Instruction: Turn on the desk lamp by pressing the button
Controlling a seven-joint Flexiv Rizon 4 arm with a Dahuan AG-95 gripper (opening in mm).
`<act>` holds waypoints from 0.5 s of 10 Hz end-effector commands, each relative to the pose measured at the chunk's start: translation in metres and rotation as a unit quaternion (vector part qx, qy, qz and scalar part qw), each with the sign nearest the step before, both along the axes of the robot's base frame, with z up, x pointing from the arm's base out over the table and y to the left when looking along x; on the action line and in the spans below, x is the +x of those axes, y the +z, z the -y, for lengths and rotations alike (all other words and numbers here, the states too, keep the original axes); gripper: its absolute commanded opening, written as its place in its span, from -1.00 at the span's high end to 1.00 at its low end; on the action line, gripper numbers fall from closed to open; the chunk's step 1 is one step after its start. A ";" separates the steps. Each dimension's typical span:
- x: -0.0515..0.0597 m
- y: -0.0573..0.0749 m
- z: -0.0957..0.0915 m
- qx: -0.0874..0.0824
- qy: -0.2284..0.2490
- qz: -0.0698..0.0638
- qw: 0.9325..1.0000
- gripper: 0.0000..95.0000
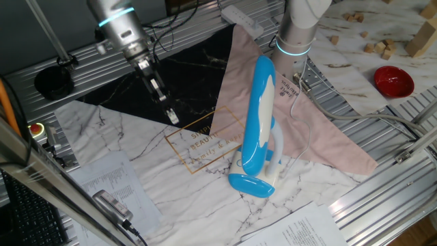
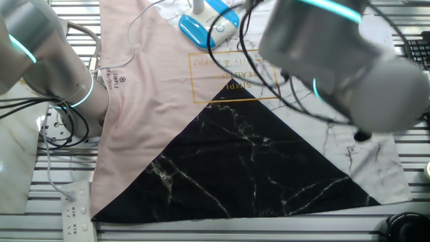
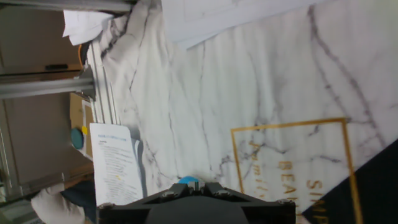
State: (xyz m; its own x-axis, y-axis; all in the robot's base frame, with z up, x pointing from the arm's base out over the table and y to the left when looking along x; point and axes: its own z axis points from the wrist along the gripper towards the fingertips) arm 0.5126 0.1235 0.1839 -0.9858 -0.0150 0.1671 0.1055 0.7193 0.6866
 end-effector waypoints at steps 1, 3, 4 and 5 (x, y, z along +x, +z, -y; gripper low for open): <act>-0.006 -0.003 -0.031 0.001 -0.019 -0.013 1.000 1.00; -0.005 -0.005 -0.059 -0.001 -0.029 -0.023 0.999 1.00; -0.004 -0.006 -0.068 -0.002 -0.030 -0.028 0.999 1.00; -0.004 -0.008 -0.084 -0.004 -0.037 -0.036 0.999 1.00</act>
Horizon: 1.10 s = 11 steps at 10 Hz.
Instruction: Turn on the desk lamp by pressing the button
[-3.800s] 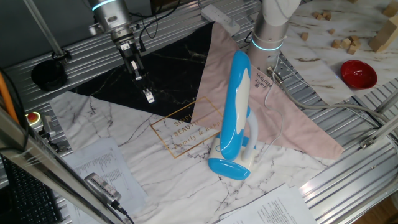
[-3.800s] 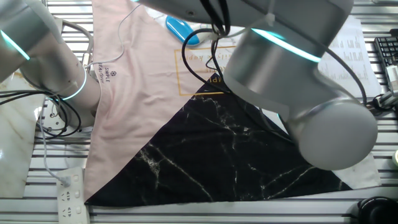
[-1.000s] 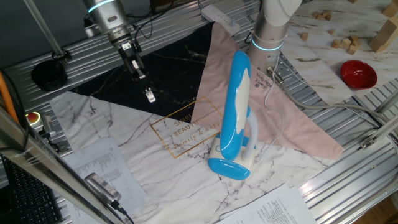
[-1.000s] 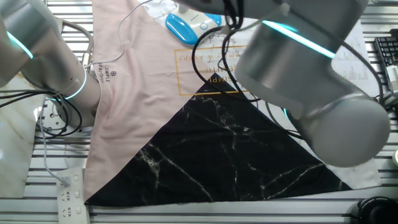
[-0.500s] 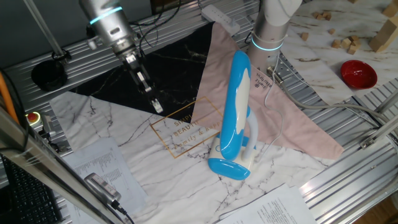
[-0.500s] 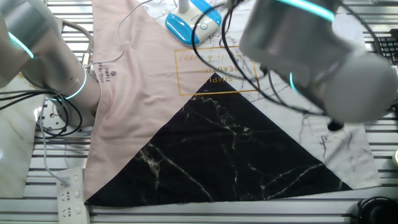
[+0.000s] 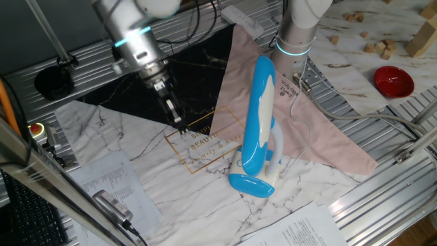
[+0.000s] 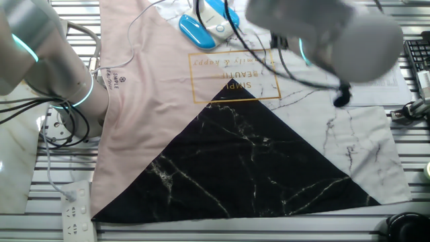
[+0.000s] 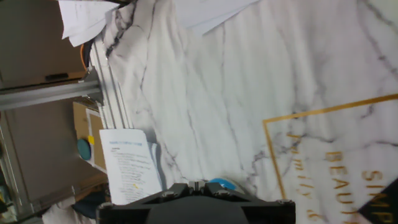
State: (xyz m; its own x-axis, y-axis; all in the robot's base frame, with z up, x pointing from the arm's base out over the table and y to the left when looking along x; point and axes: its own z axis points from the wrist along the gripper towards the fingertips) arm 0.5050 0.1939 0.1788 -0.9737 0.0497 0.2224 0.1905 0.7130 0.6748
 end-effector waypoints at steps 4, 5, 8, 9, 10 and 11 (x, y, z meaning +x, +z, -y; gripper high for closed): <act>0.004 -0.007 -0.024 -0.051 0.015 -0.027 0.998 1.00; 0.003 -0.012 -0.023 -0.053 0.020 -0.026 0.998 1.00; 0.001 -0.041 -0.014 -0.087 0.041 -0.008 0.995 1.00; -0.002 -0.057 -0.011 -0.102 0.045 0.000 0.994 1.00; -0.003 -0.065 -0.010 -0.105 0.044 0.005 0.993 1.00; -0.003 -0.071 -0.009 -0.108 0.046 0.009 0.993 1.00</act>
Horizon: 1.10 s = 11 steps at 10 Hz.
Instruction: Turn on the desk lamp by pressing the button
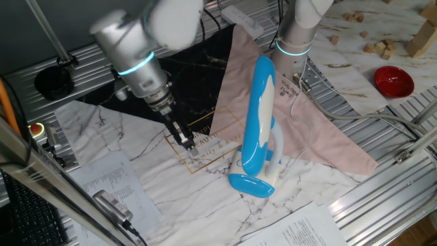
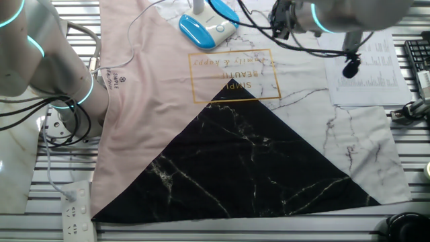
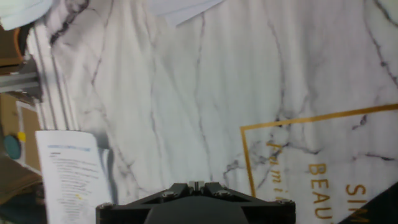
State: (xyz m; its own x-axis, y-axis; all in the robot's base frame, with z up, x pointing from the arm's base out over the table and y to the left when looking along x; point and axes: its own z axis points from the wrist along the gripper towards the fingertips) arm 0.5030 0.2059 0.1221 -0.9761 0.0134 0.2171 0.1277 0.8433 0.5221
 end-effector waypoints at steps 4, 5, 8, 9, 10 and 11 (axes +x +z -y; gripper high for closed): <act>-0.001 -0.018 0.004 -0.031 0.006 0.014 0.999 1.00; -0.001 -0.018 0.004 -0.037 0.004 0.016 0.999 1.00; 0.011 -0.003 0.031 -0.011 0.016 0.024 1.000 1.00; 0.019 0.006 0.049 -0.004 0.022 0.023 0.999 1.00; 0.025 0.014 0.067 0.000 0.028 0.026 0.999 1.00; 0.031 0.026 0.091 0.004 0.038 0.034 0.999 1.00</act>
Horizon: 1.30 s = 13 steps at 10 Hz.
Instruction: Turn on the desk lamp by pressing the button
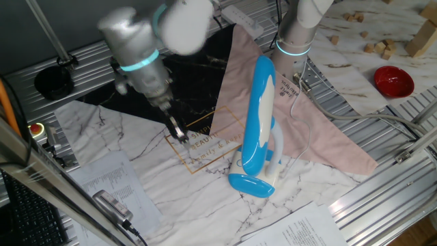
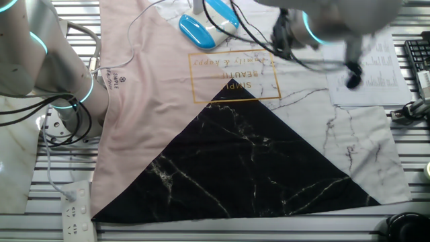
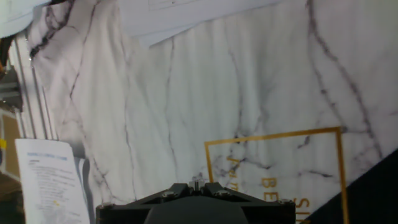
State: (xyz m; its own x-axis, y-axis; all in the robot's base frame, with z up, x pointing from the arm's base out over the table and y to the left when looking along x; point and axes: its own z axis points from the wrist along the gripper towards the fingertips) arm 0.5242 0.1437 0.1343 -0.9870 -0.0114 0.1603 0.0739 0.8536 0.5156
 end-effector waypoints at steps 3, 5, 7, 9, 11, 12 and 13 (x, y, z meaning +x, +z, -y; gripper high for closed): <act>0.010 0.014 0.029 0.003 0.064 0.010 0.998 1.00; 0.006 0.009 0.026 -0.058 0.112 0.024 0.992 1.00; 0.001 -0.001 0.004 -0.063 0.103 0.011 0.993 1.00; -0.009 -0.011 -0.022 -0.059 0.078 0.003 0.995 1.00; -0.030 -0.014 -0.048 -0.056 0.052 -0.010 0.997 1.00; -0.033 -0.016 -0.053 -0.056 0.048 -0.009 0.997 1.00; -0.038 -0.022 -0.066 -0.034 0.021 -0.017 0.999 1.00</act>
State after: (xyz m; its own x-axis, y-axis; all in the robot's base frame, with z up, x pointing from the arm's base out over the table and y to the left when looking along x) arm 0.4867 0.2029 0.1161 -0.9726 -0.1478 0.1795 -0.0795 0.9368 0.3407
